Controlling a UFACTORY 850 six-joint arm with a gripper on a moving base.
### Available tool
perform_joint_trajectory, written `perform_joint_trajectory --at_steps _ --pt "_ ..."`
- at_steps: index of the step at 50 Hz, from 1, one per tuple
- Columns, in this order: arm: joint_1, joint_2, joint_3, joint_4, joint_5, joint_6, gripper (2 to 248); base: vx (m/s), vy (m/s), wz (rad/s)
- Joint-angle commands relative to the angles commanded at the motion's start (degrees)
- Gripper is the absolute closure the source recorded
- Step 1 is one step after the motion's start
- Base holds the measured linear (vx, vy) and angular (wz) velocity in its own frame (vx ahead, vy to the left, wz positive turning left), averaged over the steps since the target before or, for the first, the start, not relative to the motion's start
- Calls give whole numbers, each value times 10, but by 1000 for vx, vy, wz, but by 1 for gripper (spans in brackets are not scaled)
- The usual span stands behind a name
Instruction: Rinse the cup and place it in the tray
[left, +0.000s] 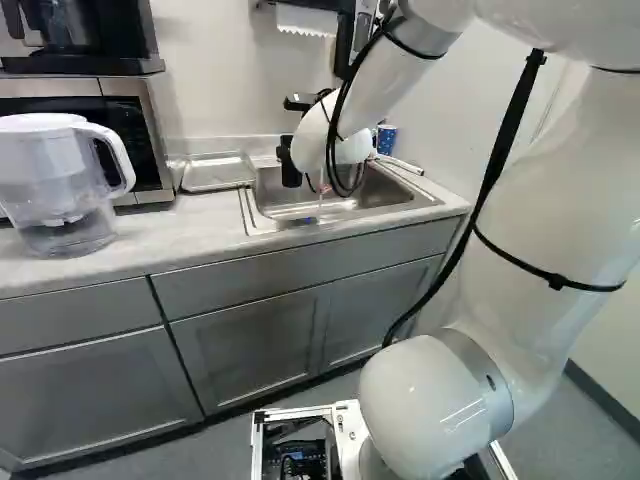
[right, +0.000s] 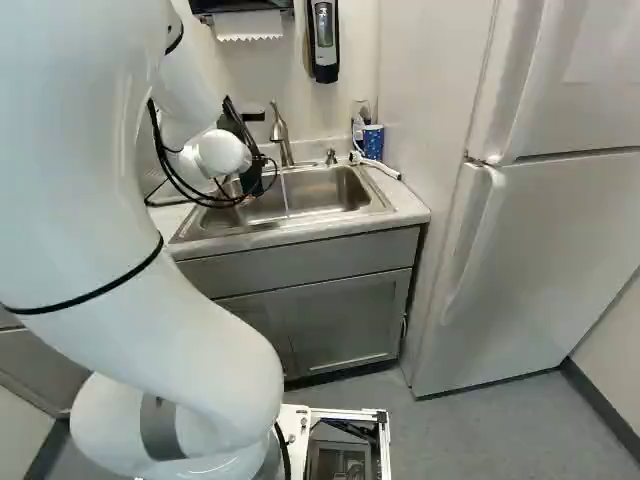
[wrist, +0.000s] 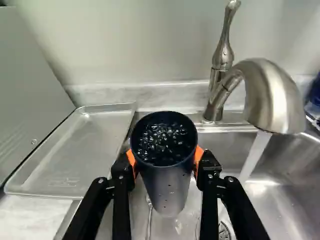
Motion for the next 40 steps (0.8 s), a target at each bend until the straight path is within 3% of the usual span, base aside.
perform_joint_trajectory --at_steps 40 --pt "44 11 -39 -7 -11 0 126 0 0 0"
